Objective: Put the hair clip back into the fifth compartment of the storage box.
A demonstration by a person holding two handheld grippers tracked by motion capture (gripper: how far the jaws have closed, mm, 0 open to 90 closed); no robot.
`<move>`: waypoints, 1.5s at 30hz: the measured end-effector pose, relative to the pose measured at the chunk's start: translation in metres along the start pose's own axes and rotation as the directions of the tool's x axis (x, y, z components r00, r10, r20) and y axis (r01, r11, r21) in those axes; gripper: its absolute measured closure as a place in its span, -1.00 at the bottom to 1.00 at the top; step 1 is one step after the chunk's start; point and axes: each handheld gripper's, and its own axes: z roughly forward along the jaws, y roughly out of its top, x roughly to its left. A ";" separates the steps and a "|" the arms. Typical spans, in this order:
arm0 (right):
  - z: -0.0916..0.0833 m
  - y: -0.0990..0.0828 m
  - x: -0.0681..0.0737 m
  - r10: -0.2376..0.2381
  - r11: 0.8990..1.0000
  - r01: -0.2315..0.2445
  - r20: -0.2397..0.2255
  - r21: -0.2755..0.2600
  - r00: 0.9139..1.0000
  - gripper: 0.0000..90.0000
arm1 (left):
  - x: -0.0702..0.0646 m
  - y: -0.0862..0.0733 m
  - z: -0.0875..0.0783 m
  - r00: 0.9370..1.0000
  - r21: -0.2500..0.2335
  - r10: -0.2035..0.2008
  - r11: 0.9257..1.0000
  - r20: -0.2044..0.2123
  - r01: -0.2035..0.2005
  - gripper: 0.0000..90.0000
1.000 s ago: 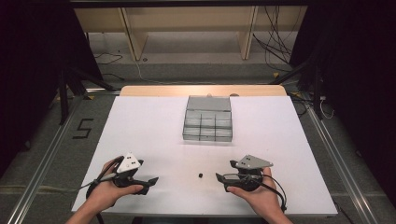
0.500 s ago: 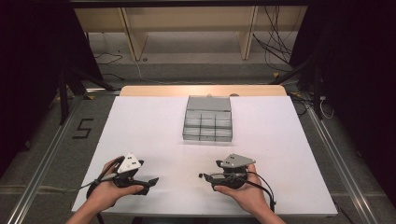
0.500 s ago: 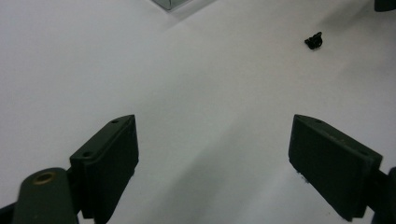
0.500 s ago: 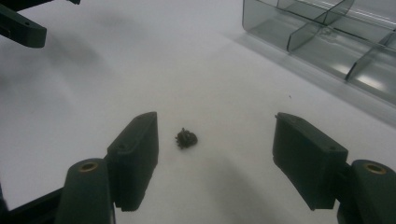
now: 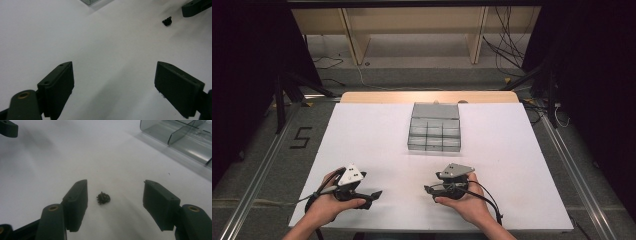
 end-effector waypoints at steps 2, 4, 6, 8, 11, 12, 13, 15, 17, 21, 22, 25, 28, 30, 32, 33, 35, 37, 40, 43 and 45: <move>0.003 0.000 0.000 -0.003 1.000 0.003 -0.007 0.013 1.000 -0.15 | 0.000 0.000 0.000 1.000 -0.001 -0.001 1.000 0.000 0.001 -0.65; 0.005 0.001 0.000 -0.007 1.000 0.007 -0.008 0.019 1.000 -0.12 | 0.000 0.000 0.000 1.000 -0.002 -0.003 1.000 0.000 0.003 -0.65; 0.007 0.001 -0.001 -0.013 1.000 0.014 -0.012 0.027 1.000 -0.08 | 0.000 0.000 0.000 1.000 -0.001 0.000 1.000 0.000 0.000 -0.65; 0.009 0.002 -0.001 -0.020 0.999 0.021 -0.017 0.035 1.000 -0.05 | 0.000 0.000 0.000 1.000 0.000 0.000 1.000 0.000 0.000 -0.65; 0.013 0.002 0.000 -0.027 0.998 0.029 -0.023 0.051 0.999 -0.01 | 0.000 0.000 0.000 1.000 0.000 0.001 1.000 0.001 -0.001 -0.65; 0.014 0.002 0.000 -0.036 0.998 0.038 -0.027 0.059 0.999 0.00 | 0.000 0.000 0.000 1.000 0.000 0.001 1.000 0.001 -0.001 -0.65; 0.015 0.002 0.000 -0.037 0.997 0.039 -0.029 0.063 0.999 0.01 | 0.000 0.000 0.000 1.000 0.000 0.001 1.000 0.001 -0.001 -0.66; 0.017 0.002 0.001 -0.042 0.996 0.044 -0.029 0.072 0.999 0.05 | 0.000 0.000 0.000 1.000 0.000 0.001 1.000 0.001 -0.001 -0.65; 0.018 0.002 0.001 -0.044 0.996 0.046 -0.030 0.078 0.999 0.08 | 0.000 0.000 0.000 1.000 0.000 0.001 1.000 0.002 -0.001 -0.65; 0.020 0.003 0.001 -0.054 0.994 0.057 -0.034 0.090 0.998 0.15 | 0.000 0.000 0.000 1.000 0.002 0.004 1.000 0.004 -0.004 -0.66; 0.021 0.003 0.002 -0.056 0.994 0.059 -0.033 0.092 0.998 0.17 | 0.000 0.000 0.000 1.000 0.002 0.004 1.000 0.004 -0.004 -0.66; 0.021 0.003 0.002 -0.070 0.993 0.072 -0.027 0.094 0.997 0.20 | 0.000 0.000 0.000 1.000 0.003 0.004 1.000 0.004 -0.004 -0.65; 0.022 0.003 0.004 -0.091 0.991 0.092 -0.014 0.097 0.996 0.24 | 0.000 0.000 0.000 1.000 0.005 0.004 1.000 0.004 -0.004 -0.65; 0.022 0.004 0.005 -0.104 0.990 0.104 -0.009 0.099 0.995 0.28 | 0.000 0.000 0.000 1.000 0.003 0.004 1.000 0.004 -0.004 -0.65; 0.022 0.003 0.007 -0.112 0.989 0.112 -0.007 0.099 0.994 0.31 | 0.000 0.000 0.000 1.000 0.003 0.005 1.000 0.004 -0.005 -0.65; 0.022 0.003 0.007 -0.115 0.988 0.115 -0.007 0.100 0.993 0.34 | 0.000 0.000 0.000 1.000 0.004 0.005 1.000 0.005 -0.005 -0.65; 0.022 0.003 0.009 -0.121 0.988 0.121 -0.007 0.098 0.993 0.40 | 0.000 0.000 0.000 1.000 0.003 0.004 1.000 0.005 -0.004 -0.65; 0.022 0.004 0.009 -0.128 0.987 0.129 -0.012 0.099 0.992 0.46 | 0.000 0.000 0.001 1.000 0.004 0.005 1.000 0.005 -0.005 -0.65; 0.023 0.003 0.010 -0.129 0.987 0.130 -0.017 0.094 0.992 0.55 | 0.000 0.000 0.001 1.000 0.004 0.005 1.000 0.006 -0.005 -0.65; 0.023 0.003 0.010 -0.123 0.988 0.125 -0.025 0.094 0.992 0.64 | 0.000 0.000 0.001 1.000 0.004 0.003 1.000 0.007 -0.003 -0.65; 0.023 0.003 0.009 -0.118 0.989 0.120 -0.029 0.091 0.993 0.69 | 0.000 0.000 0.001 1.000 0.004 0.006 1.000 0.007 -0.006 -0.65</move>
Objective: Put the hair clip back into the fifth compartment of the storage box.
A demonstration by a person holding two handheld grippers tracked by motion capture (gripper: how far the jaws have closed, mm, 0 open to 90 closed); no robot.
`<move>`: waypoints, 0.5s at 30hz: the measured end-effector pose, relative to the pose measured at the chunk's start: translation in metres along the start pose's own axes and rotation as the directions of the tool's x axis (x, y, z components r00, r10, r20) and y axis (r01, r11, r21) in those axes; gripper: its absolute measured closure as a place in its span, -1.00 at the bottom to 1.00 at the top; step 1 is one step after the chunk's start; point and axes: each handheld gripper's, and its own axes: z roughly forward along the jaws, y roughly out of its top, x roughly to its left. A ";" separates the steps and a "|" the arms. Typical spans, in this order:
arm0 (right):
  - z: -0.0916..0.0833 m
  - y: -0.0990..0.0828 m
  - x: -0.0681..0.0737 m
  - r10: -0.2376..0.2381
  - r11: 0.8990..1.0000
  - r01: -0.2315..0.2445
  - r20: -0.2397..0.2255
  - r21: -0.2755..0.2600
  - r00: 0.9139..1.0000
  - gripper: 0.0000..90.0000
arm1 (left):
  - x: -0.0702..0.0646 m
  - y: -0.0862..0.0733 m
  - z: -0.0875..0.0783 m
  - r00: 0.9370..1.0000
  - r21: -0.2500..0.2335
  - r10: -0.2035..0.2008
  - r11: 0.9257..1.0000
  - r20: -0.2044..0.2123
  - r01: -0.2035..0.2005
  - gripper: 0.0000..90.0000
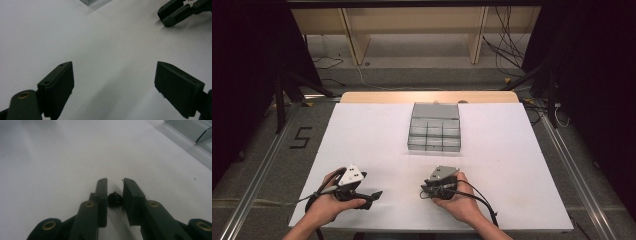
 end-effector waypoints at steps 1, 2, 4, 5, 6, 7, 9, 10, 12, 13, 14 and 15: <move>0.000 0.000 0.000 0.003 1.000 -0.003 -0.001 0.000 1.000 0.70 | 0.000 0.000 0.000 1.000 0.000 -0.003 1.000 0.001 0.003 -0.65; 0.000 0.000 0.000 0.005 1.000 -0.005 -0.003 0.001 1.000 0.71 | 0.000 0.000 0.000 1.000 0.001 0.000 1.000 0.000 0.000 -0.65; 0.000 0.000 -0.001 0.010 1.000 -0.010 -0.005 -0.002 1.000 0.75 | 0.000 0.000 0.000 1.000 0.001 -0.002 1.000 0.001 0.002 -0.65; 0.000 0.000 0.000 0.014 1.000 -0.014 -0.009 -0.018 1.000 0.77 | 0.000 0.000 0.000 1.000 0.001 -0.002 1.000 0.001 0.002 -0.65; 0.001 0.001 0.000 0.013 1.000 -0.014 -0.008 -0.015 1.000 0.78 | 0.000 0.000 0.000 1.000 0.000 -0.002 1.000 0.001 0.002 -0.65; 0.001 0.001 0.000 0.010 1.000 -0.010 -0.008 -0.015 1.000 0.78 | 0.000 0.000 0.000 1.000 0.000 0.001 1.000 0.001 -0.001 -0.65; 0.001 0.001 0.000 0.015 1.000 -0.015 -0.009 -0.016 1.000 0.78 | 0.000 0.000 0.000 1.000 -0.001 0.000 1.000 0.000 0.000 -0.65; 0.001 0.001 0.000 0.016 1.000 -0.017 -0.009 -0.015 1.000 0.78 | 0.000 0.000 0.000 1.000 0.000 0.000 1.000 0.000 0.000 -0.65; 0.001 0.001 0.000 0.015 1.000 -0.015 -0.002 -0.018 1.000 0.78 | 0.000 0.000 0.000 1.000 0.001 0.000 1.000 0.000 0.000 -0.65; 0.000 0.001 0.000 0.016 1.000 -0.016 -0.001 -0.021 1.000 0.78 | 0.000 0.000 0.000 1.000 0.000 0.001 1.000 0.001 -0.001 -0.65; 0.000 0.001 0.000 0.017 1.000 -0.017 -0.002 -0.025 1.000 0.79 | 0.000 0.000 0.000 1.000 0.000 -0.002 1.000 0.001 0.002 -0.65; -0.001 0.002 0.000 0.019 0.999 -0.019 -0.003 -0.031 1.000 0.79 | 0.000 0.000 0.000 1.000 0.000 0.001 1.000 0.001 -0.001 -0.65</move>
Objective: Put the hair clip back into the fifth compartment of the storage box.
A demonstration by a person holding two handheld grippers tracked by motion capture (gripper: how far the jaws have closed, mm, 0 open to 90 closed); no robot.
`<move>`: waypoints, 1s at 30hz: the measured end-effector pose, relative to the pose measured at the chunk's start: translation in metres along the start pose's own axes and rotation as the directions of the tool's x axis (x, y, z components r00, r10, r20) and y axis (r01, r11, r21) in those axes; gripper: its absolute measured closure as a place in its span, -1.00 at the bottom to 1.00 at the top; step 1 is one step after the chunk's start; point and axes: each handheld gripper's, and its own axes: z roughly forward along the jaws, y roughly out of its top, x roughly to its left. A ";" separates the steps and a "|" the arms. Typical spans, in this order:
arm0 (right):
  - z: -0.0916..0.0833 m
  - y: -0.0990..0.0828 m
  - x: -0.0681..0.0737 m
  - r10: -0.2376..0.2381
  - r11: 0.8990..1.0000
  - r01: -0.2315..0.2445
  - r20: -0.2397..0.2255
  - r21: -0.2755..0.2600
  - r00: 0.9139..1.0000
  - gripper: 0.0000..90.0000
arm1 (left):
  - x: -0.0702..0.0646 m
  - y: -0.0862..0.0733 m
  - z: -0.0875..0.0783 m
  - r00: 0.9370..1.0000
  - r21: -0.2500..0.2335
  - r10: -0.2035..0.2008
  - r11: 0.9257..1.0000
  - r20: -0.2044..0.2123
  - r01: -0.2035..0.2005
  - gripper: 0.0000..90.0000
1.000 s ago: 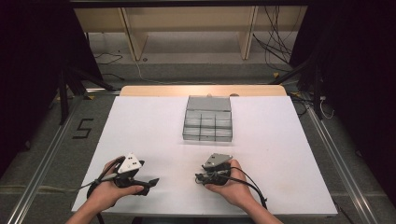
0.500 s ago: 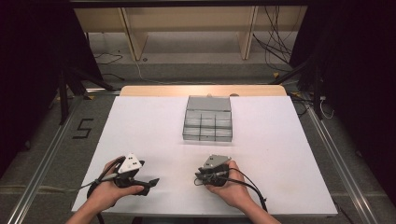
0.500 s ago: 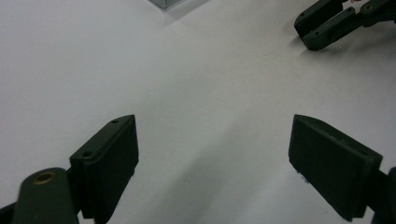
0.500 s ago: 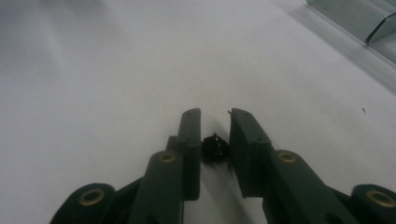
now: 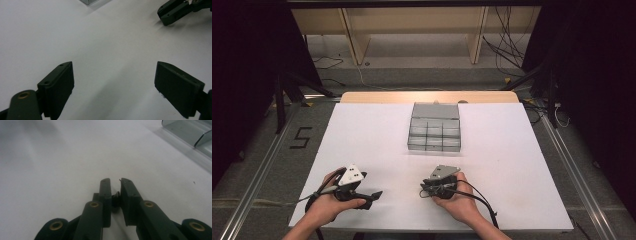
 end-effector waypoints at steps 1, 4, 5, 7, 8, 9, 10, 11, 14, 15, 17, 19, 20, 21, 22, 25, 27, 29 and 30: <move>-0.001 0.001 0.000 0.001 1.000 -0.001 -0.002 -0.003 1.000 0.79 | 0.000 0.000 0.000 1.000 0.000 -0.003 1.000 0.000 0.003 -0.65; -0.002 0.001 -0.001 0.010 1.000 -0.010 -0.002 -0.009 1.000 0.79 | 0.000 0.000 0.000 1.000 0.000 0.000 1.000 0.000 0.000 -0.65; -0.002 0.001 -0.001 0.010 1.000 -0.010 -0.002 -0.012 1.000 0.79 | 0.000 0.000 0.000 1.000 0.001 0.001 1.000 0.000 -0.001 -0.65; -0.003 0.002 -0.001 0.011 1.000 -0.011 -0.001 -0.016 1.000 0.79 | 0.000 0.000 0.000 1.000 0.000 0.001 1.000 0.000 -0.001 -0.65; -0.003 0.002 -0.001 0.012 1.000 -0.012 -0.001 -0.019 1.000 0.79 | 0.000 0.000 0.000 1.000 0.000 -0.002 1.000 0.000 0.002 -0.65; -0.004 0.003 -0.001 0.013 1.000 -0.013 -0.003 -0.022 1.000 0.79 | 0.000 0.000 0.000 1.000 0.001 -0.002 1.000 0.000 0.002 -0.65; -0.004 0.003 -0.002 0.015 1.000 -0.015 -0.004 -0.025 1.000 0.79 | 0.000 0.000 0.000 1.000 0.000 -0.002 1.000 0.000 0.002 -0.65; -0.005 0.003 -0.002 0.019 0.999 -0.019 -0.004 -0.027 1.000 0.79 | 0.000 0.000 0.000 1.000 0.000 -0.002 1.000 0.000 0.002 -0.65; -0.006 0.004 -0.002 0.025 0.999 -0.025 -0.003 -0.034 1.000 0.79 | 0.000 0.000 0.000 1.000 0.000 -0.002 1.000 0.000 0.002 -0.65; -0.007 0.004 -0.003 0.025 0.999 -0.025 -0.003 -0.034 1.000 0.79 | 0.000 0.000 0.000 1.000 0.000 -0.002 1.000 0.000 0.002 -0.65; -0.007 0.005 -0.003 0.026 0.999 -0.026 0.000 -0.041 1.000 0.79 | 0.000 0.000 0.000 1.000 -0.001 0.000 1.000 -0.001 0.000 -0.65; -0.008 0.006 -0.003 0.030 0.999 -0.030 -0.001 -0.043 1.000 0.79 | 0.000 0.000 0.000 1.000 -0.001 0.001 1.000 -0.002 -0.001 -0.65; -0.008 0.006 -0.003 0.030 0.999 -0.030 -0.002 -0.045 1.000 0.79 | 0.000 0.000 0.000 1.000 -0.001 0.000 1.000 -0.002 0.000 -0.65; -0.009 0.007 -0.003 0.030 0.998 -0.030 0.000 -0.050 1.000 0.79 | 0.000 0.000 0.000 1.000 -0.001 0.001 1.000 -0.002 -0.001 -0.65; -0.009 0.007 -0.004 0.027 0.998 -0.027 0.002 -0.051 1.000 0.79 | 0.000 0.000 0.000 1.000 -0.002 0.001 1.000 -0.002 -0.001 -0.65; -0.011 0.008 -0.005 0.031 0.998 -0.031 0.003 -0.059 1.000 0.79 | 0.000 0.000 0.000 1.000 -0.001 0.001 1.000 -0.002 -0.001 -0.65; -0.012 0.009 -0.006 0.034 0.998 -0.034 0.004 -0.060 0.999 0.79 | 0.000 0.000 0.000 1.000 -0.001 0.000 1.000 -0.002 0.000 -0.65; -0.012 0.010 -0.006 0.034 0.997 -0.034 0.005 -0.063 0.999 0.79 | 0.000 0.000 0.000 1.000 -0.001 0.001 1.000 -0.002 -0.001 -0.65; -0.013 0.010 -0.006 0.035 0.997 -0.035 0.005 -0.064 0.999 0.79 | 0.000 0.000 0.000 1.000 -0.001 0.001 1.000 -0.002 -0.001 -0.65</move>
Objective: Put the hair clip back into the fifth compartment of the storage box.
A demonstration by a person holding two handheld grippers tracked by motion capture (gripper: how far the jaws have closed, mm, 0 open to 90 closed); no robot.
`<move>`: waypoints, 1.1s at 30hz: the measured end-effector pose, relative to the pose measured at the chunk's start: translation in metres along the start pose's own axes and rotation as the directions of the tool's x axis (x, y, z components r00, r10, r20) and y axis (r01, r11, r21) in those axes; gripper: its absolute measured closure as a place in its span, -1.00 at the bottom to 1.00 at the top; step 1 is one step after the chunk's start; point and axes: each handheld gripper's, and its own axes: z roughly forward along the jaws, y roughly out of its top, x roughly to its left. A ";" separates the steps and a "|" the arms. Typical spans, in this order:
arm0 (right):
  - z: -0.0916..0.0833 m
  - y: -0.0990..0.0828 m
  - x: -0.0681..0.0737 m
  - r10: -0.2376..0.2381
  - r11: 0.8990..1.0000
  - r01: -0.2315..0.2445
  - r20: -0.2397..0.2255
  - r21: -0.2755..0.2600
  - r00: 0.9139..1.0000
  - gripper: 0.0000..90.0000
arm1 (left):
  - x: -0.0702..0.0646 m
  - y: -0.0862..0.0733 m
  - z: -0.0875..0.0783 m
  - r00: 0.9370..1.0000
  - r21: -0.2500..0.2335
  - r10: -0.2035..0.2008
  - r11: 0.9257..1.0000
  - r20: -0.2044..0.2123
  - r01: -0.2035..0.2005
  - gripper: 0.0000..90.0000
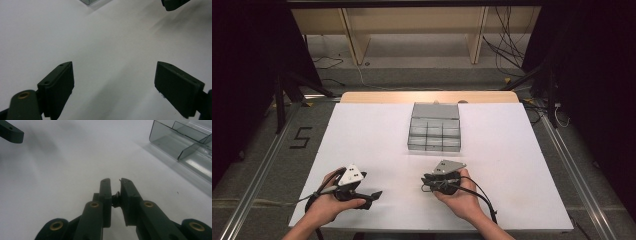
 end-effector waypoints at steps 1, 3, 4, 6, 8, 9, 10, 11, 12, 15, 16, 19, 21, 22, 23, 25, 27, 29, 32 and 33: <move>0.000 0.000 0.000 0.000 1.000 0.000 0.000 0.000 1.000 0.79 | 0.000 0.000 0.000 1.000 0.000 0.000 1.000 -0.001 0.000 -0.65; -0.001 0.001 0.000 0.001 1.000 -0.001 0.001 -0.003 1.000 0.79 | 0.000 0.000 0.000 1.000 0.000 0.000 1.000 -0.001 0.000 -0.65; -0.001 0.001 0.000 0.002 1.000 -0.002 0.002 -0.002 1.000 0.79 | 0.000 0.000 0.000 1.000 0.000 0.001 1.000 -0.001 -0.001 -0.65; -0.001 0.001 -0.001 0.001 1.000 -0.001 0.004 -0.008 1.000 0.79 | 0.000 0.000 0.000 1.000 0.000 0.001 1.000 -0.002 -0.001 -0.65; -0.002 0.002 -0.001 0.003 1.000 -0.003 0.003 -0.005 1.000 0.79 | 0.000 0.000 0.000 1.000 0.000 0.001 1.000 -0.001 -0.001 -0.65; -0.002 0.002 -0.002 0.003 1.000 -0.003 0.005 -0.008 1.000 0.79 | 0.000 0.000 0.000 1.000 0.002 0.001 1.000 -0.001 -0.001 -0.65; -0.002 0.003 -0.002 0.003 1.000 -0.003 0.006 -0.010 1.000 0.79 | 0.000 0.000 0.000 1.000 0.002 0.001 1.000 -0.002 -0.001 -0.65; -0.003 0.003 -0.003 0.004 1.000 -0.004 0.007 -0.012 1.000 0.79 | 0.000 0.000 0.000 1.000 0.001 0.001 1.000 -0.001 -0.001 -0.65; -0.003 0.004 -0.003 0.005 1.000 -0.005 0.008 -0.014 1.000 0.79 | 0.000 0.000 0.000 1.000 0.001 0.001 1.000 -0.002 -0.001 -0.65; -0.004 0.006 -0.005 0.005 1.000 -0.005 0.012 -0.020 1.000 0.79 | 0.000 0.000 0.000 1.000 -0.001 -0.002 1.000 -0.002 0.002 -0.65; -0.004 0.006 -0.005 0.006 1.000 -0.005 0.012 -0.018 1.000 0.79 | 0.000 0.000 0.000 1.000 0.001 0.001 1.000 -0.002 -0.001 -0.65; -0.005 0.008 -0.007 0.006 1.000 -0.006 0.015 -0.021 1.000 0.79 | 0.000 0.000 0.000 1.000 -0.001 -0.002 1.000 -0.002 0.002 -0.65; -0.005 0.009 -0.007 0.010 1.000 -0.010 0.018 -0.025 1.000 0.79 | 0.000 0.000 0.000 1.000 0.002 0.001 1.000 -0.002 -0.001 -0.65; -0.006 0.009 -0.008 0.011 1.000 -0.011 0.019 -0.024 1.000 0.79 | 0.000 0.000 0.000 1.000 0.002 0.001 1.000 -0.002 -0.001 -0.65; -0.006 0.009 -0.008 0.010 1.000 -0.010 0.018 -0.025 1.000 0.79 | 0.000 0.000 0.000 1.000 0.002 0.001 1.000 -0.002 -0.001 -0.65; -0.006 0.010 -0.009 0.010 1.000 -0.010 0.022 -0.028 1.000 0.79 | 0.000 0.000 0.000 1.000 0.002 0.001 1.000 -0.002 -0.001 -0.65; -0.006 0.011 -0.010 0.011 1.000 -0.010 0.023 -0.024 1.000 0.79 | 0.000 0.000 0.000 1.000 0.002 0.001 1.000 -0.002 -0.001 -0.65; -0.006 0.011 -0.010 0.012 1.000 -0.011 0.024 -0.025 1.000 0.79 | 0.000 0.000 0.000 1.000 0.002 0.001 1.000 -0.002 -0.001 -0.65; -0.007 0.012 -0.011 0.012 1.000 -0.012 0.027 -0.029 1.000 0.79 | 0.000 0.000 0.000 1.000 0.000 0.001 1.000 -0.001 -0.001 -0.65; -0.007 0.012 -0.011 0.012 1.000 -0.012 0.027 -0.029 1.000 0.79 | 0.000 0.000 0.000 1.000 0.000 0.001 1.000 -0.001 -0.001 -0.65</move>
